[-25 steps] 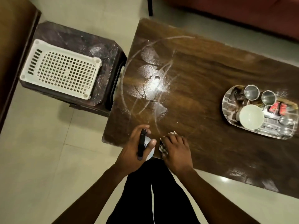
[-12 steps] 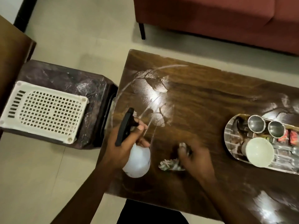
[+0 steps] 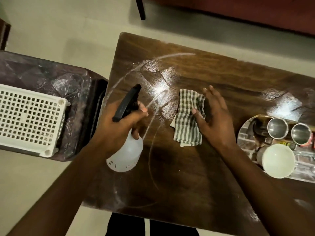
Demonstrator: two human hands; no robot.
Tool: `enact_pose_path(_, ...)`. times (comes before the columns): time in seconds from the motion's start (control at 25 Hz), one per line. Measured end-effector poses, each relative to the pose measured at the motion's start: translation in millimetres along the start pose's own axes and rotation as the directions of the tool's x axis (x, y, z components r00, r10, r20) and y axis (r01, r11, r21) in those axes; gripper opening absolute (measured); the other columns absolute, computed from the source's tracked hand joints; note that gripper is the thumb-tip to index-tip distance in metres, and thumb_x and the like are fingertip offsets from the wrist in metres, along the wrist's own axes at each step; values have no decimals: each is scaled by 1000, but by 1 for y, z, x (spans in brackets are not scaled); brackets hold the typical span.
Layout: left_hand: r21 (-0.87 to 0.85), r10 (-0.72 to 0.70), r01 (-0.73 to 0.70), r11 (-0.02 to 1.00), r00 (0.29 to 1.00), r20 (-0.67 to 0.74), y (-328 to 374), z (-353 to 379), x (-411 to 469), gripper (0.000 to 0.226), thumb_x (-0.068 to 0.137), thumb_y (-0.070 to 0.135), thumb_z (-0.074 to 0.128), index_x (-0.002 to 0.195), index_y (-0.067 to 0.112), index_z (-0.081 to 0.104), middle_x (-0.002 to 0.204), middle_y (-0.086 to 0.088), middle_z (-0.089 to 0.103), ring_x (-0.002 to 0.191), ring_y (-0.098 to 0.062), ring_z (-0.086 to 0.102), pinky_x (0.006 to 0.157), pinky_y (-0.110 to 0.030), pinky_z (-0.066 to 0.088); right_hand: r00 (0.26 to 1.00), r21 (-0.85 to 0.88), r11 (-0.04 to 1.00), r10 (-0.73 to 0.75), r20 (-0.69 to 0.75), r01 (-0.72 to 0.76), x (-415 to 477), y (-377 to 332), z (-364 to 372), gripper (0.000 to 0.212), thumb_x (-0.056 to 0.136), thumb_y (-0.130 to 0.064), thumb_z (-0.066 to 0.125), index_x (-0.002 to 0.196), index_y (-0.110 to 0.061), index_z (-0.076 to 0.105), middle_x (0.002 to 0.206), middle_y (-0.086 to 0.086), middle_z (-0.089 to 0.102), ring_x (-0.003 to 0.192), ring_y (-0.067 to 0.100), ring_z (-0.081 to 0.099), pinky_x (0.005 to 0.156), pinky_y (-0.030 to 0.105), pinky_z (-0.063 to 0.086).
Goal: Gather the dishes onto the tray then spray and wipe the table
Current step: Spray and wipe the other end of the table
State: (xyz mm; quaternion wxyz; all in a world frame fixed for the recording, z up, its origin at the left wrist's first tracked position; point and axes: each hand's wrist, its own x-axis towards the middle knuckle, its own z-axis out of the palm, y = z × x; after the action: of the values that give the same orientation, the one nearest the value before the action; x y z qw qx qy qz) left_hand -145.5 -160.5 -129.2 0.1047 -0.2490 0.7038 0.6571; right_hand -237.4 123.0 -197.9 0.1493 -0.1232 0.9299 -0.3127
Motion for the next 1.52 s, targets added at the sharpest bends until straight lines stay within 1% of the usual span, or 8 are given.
enact_pose_path(0.32, 77, -108, 107, 991, 994, 12, -7, 1, 14, 40, 80, 55, 71, 93, 18, 76, 86, -33, 72, 46, -24, 62, 81, -56, 60, 971, -459, 864, -125, 202, 206, 5, 7, 56, 63, 116, -39, 25, 172, -13, 9, 180, 8, 2, 167, 23, -4, 135, 47, 13)
enact_pose_path(0.52, 80, -91, 91, 993, 996, 3, 13, 23, 56, 32, 99, 30, 73, 87, 1, 68, 78, -33, 66, 39, -14, 54, 53, -36, 51, 997, -455, 888, -45, 59, 67, 90, 18, 31, 66, 110, -33, 26, 170, -7, 20, 178, 20, 13, 166, 35, 6, 134, 53, 15)
enact_pose_path(0.68, 165, -156, 160, 973, 987, -35, 29, 37, 95, 36, 98, 27, 72, 74, 4, 60, 44, -5, 57, 32, -12, 52, 65, -38, 54, 987, -318, 935, 156, -39, -160, 132, -2, 27, 73, 103, -34, 28, 170, -7, 19, 179, 17, 9, 167, 33, 1, 135, 50, 5)
enact_pose_path(0.88, 235, -182, 185, 954, 983, -36, 31, 38, 110, 36, 92, 29, 70, 76, -2, 65, 61, -20, 71, 34, -20, 58, 67, -47, 61, 964, -358, 905, -161, 211, 230, 110, 6, 31, 64, 115, -44, 20, 172, -19, 4, 180, 3, -7, 166, 17, -13, 135, 39, -3)
enact_pose_path(1.08, 239, -172, 176, 955, 984, -40, 24, 31, 102, 37, 89, 26, 71, 79, -9, 65, 67, -32, 68, 37, -24, 54, 63, -48, 57, 997, -382, 922, 72, 21, -59, 153, -5, 37, 73, 108, -46, 16, 172, -13, 2, 180, 10, -6, 166, 25, -11, 136, 50, 4)
enact_pose_path(1.2, 204, -183, 194, 959, 980, -75, 20, 25, 98, 33, 89, 25, 72, 84, -7, 68, 76, -35, 70, 37, -25, 54, 58, -48, 59, 945, -372, 884, -190, 266, 283, 148, -49, 69, 69, 112, -45, 20, 172, -16, 2, 180, 9, -6, 165, 22, -14, 136, 46, -2)
enact_pose_path(1.36, 149, -219, 232, 961, 971, -94, 12, 9, 88, 21, 97, 14, 70, 100, -6, 72, 89, -36, 71, 41, -24, 53, 50, -35, 50, 661, -340, 596, -476, 580, 728, 150, -50, 66, 66, 114, -47, 17, 172, -17, 7, 180, 8, 0, 164, 19, -13, 135, 41, -4)
enact_pose_path(1.52, 111, -231, 260, 959, 948, -220, 0, -12, 80, 23, 93, 22, 72, 84, 1, 70, 70, -28, 70, 33, -23, 54, 60, -37, 53, 977, -437, 881, -107, 185, 180, 178, -40, 54, 66, 114, -43, 20, 172, -16, 3, 180, 11, -3, 166, 27, -8, 136, 51, 4)
